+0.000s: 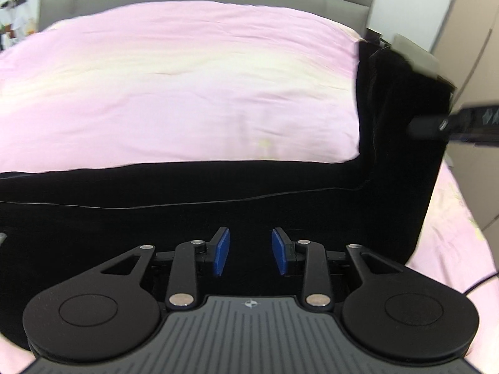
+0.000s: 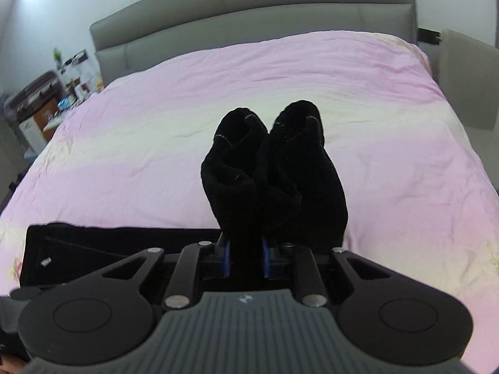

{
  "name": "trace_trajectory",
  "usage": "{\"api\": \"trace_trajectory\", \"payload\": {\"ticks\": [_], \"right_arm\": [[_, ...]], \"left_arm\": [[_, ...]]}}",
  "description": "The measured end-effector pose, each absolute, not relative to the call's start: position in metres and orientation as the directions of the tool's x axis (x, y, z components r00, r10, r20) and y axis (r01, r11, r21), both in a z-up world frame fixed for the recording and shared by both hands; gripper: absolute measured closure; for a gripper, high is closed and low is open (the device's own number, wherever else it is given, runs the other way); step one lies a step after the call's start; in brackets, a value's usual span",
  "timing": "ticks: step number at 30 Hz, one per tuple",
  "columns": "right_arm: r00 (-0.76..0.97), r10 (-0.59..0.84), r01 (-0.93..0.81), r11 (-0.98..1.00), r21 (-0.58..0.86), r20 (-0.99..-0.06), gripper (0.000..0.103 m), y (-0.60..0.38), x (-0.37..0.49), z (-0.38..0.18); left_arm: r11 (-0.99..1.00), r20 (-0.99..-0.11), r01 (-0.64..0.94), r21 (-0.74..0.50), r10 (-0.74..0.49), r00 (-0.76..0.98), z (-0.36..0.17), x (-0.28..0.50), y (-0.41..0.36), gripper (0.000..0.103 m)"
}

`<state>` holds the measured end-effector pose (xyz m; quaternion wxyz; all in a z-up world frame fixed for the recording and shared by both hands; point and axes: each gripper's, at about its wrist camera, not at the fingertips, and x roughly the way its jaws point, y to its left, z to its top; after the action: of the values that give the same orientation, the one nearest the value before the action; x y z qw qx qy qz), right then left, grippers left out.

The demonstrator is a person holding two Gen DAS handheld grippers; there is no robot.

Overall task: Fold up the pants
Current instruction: 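Lift the leg ends with the right tool and fold them toward the left tool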

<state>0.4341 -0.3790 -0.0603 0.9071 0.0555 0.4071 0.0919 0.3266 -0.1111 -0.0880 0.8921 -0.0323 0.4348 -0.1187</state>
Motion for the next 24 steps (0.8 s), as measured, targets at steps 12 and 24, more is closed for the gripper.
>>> {"api": "trace_trajectory", "payload": {"ticks": [12,24], "right_arm": [[0.472,0.093,-0.390,0.914,-0.113,-0.877,0.089,-0.215,0.435,-0.191],[0.398,0.179,-0.500,0.865,-0.049,-0.900,0.062,-0.219,0.423,-0.187]], "left_arm": [[0.979,-0.812,0.092,-0.184,-0.204,0.547,-0.113,0.314,-0.023,0.065],[0.968,-0.808,0.106,-0.229,-0.249,0.533,-0.127,0.308,-0.008,0.063]]}}
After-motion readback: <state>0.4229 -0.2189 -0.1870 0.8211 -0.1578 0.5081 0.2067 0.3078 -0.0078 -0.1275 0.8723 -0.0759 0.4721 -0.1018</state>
